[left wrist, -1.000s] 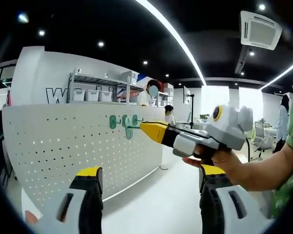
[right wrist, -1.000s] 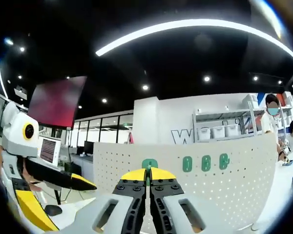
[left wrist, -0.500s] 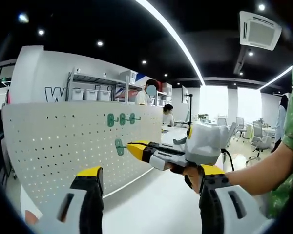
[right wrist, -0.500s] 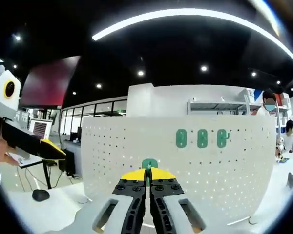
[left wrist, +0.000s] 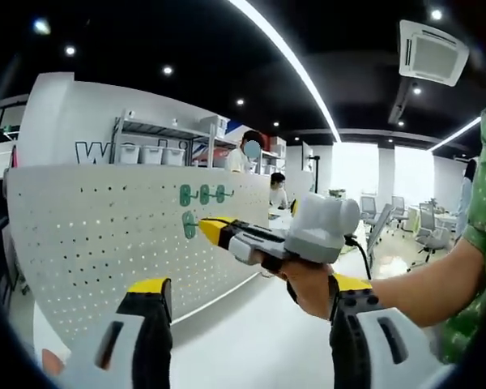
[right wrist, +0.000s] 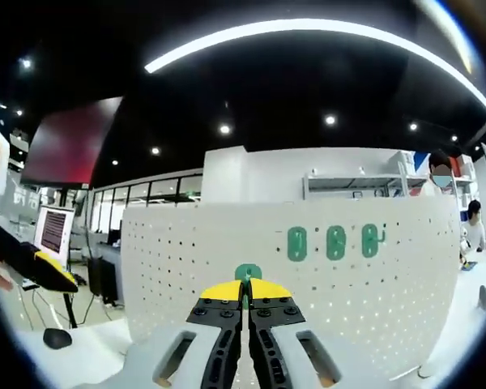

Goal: Insert the hook assembly into the mounting plate slot until the hook locks in place.

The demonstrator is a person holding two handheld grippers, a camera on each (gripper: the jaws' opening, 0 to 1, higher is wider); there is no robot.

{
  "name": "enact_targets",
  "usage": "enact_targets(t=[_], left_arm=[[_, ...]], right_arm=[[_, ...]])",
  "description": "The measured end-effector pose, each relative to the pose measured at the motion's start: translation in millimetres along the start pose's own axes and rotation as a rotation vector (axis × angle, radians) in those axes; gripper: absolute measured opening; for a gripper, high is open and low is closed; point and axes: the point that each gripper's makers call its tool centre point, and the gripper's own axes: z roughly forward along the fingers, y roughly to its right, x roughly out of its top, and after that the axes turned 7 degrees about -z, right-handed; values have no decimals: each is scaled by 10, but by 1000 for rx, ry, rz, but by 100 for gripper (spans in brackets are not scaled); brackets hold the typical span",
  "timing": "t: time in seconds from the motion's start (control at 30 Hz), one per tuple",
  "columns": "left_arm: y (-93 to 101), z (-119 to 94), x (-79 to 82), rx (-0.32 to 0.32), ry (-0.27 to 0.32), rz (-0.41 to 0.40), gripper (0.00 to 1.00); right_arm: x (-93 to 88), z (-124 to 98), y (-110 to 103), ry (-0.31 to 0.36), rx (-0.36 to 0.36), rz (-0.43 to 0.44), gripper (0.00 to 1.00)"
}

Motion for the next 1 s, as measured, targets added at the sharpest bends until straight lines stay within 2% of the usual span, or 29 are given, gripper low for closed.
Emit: enact_targets(t=[0.23, 0.47, 1.0], left_arm=[[-72, -59, -46, 10, -12, -9, 80], [-103, -82, -57, 10, -20, -11, 81], [-184, -143, -123, 6, -36, -25, 87]], right_arm=[[190, 197, 17, 55, -17, -9, 0], [214, 332, 115, 74, -50, -13, 0], [234, 533, 100, 92, -83, -30, 0]])
